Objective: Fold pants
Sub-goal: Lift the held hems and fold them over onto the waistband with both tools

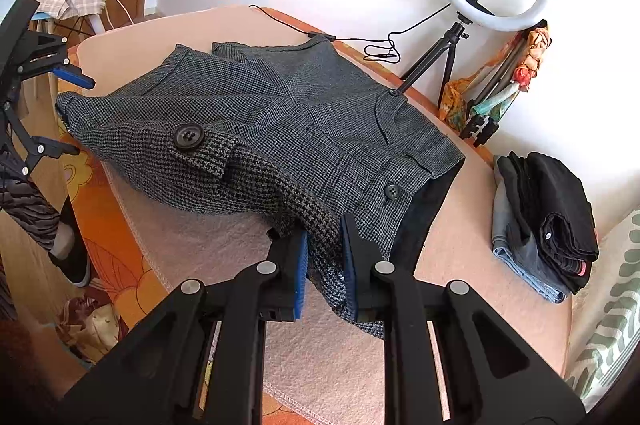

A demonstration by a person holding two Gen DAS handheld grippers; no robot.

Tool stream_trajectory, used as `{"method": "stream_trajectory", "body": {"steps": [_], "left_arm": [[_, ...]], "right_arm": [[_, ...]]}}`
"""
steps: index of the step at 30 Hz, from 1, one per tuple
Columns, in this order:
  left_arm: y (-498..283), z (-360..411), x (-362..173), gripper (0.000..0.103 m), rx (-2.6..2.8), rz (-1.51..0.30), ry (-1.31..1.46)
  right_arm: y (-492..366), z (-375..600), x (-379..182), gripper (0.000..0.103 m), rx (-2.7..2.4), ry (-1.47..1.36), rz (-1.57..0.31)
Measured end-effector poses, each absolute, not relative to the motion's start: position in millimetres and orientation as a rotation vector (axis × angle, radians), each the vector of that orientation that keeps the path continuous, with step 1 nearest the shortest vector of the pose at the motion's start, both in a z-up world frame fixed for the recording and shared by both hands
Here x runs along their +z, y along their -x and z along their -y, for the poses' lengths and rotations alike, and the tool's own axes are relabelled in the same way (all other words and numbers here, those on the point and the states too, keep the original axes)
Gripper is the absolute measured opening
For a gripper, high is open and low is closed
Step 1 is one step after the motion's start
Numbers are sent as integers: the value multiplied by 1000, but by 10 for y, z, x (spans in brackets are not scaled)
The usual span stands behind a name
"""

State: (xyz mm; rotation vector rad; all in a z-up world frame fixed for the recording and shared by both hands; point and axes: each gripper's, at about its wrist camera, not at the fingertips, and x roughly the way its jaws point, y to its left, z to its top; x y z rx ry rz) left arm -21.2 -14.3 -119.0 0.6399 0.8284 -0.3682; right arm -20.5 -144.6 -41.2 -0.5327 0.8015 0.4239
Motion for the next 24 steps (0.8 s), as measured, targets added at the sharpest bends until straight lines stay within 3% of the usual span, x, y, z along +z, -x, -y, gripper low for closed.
{"method": "stream_trajectory", "body": {"steps": [1,2,4,24], "left_arm": [[188,111,-1175,33,-381,-842,-611],[173,83,-1149,22,-398,-847,-578],[165,44,-1083,15,-425,-830,-541],[-741,-198,90,13,-407,-570,-419]], "right_arm": [[218,1450,-424,16,427,535,-804],[226,1447,-435,16,425,538,-805],[229,1477,-446,16,423,536,-809],[-140,1528,152,15,320,482,-684]]}}
